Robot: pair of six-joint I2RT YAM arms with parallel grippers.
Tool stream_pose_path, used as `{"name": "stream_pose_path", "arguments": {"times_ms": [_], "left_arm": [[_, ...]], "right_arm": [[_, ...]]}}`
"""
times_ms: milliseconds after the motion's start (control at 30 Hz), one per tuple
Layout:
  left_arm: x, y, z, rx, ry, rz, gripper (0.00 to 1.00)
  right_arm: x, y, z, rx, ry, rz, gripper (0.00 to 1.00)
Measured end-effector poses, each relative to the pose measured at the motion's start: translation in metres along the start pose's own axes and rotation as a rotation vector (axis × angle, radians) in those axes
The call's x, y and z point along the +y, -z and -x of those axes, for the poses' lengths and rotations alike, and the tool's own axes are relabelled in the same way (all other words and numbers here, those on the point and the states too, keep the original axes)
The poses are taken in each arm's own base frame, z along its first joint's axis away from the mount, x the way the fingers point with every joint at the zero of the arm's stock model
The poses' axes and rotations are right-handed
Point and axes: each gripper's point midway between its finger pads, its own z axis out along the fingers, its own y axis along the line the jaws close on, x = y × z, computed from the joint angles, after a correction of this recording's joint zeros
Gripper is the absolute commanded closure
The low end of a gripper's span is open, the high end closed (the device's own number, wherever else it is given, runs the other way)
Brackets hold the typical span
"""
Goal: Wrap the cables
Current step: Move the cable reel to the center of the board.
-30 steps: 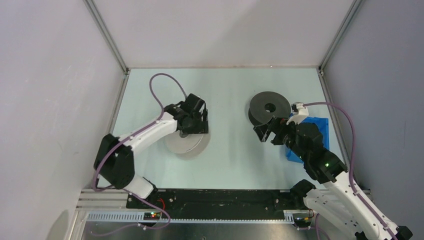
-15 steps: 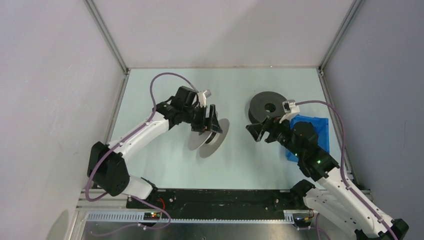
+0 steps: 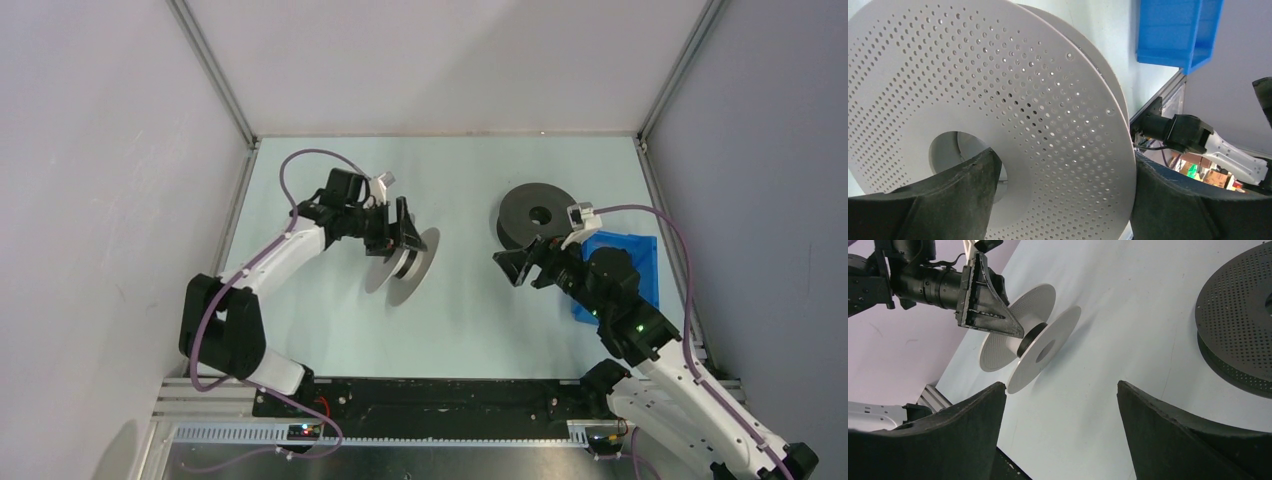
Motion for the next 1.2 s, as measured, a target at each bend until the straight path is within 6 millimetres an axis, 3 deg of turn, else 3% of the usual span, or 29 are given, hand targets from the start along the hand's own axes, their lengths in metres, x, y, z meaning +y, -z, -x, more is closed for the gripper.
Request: {"name": "stream_pose_path", "arguments": {"times_ms": [133, 333, 533, 667, 767, 867, 1033, 1200], "left_arm": [[0.006, 0.002, 0.006, -0.017, -0.003, -0.013, 0.10], [0.016, 0.014, 0.020, -0.037, 0.025, -0.073, 0.19], [0.012, 0.016, 0.018, -0.013, 0.004, -0.139, 0.27], [0.011, 0.016, 0.017, -0.003, -0.010, -0.161, 0.26], [0.010, 0.016, 0.016, -0.001, -0.021, -0.169, 0.25], [0.010, 0.016, 0.015, 0.002, -0.025, -0.172, 0.25], [0.010, 0.016, 0.015, 0.004, -0.031, -0.175, 0.25], [0.007, 0.015, 0.012, 0.011, -0.047, -0.179, 0.25]], "right_arm": [[0.001, 0.001, 0.002, -0.007, 0.001, 0.004, 0.13], [0.004, -0.007, 0.001, -0.013, 0.059, 0.041, 0.16], [0.021, -0.045, -0.016, -0.035, 0.378, 0.286, 0.33], [0.024, -0.081, -0.053, 0.032, 0.606, 0.477, 0.36], [0.024, -0.093, -0.075, 0.070, 0.726, 0.592, 0.36], [0.034, -0.102, -0.077, 0.044, 0.813, 0.689, 0.39], [0.063, -0.122, -0.062, -0.045, 0.936, 0.852, 0.44], [0.068, -0.133, -0.072, -0.041, 1.001, 0.946, 0.48]]}}
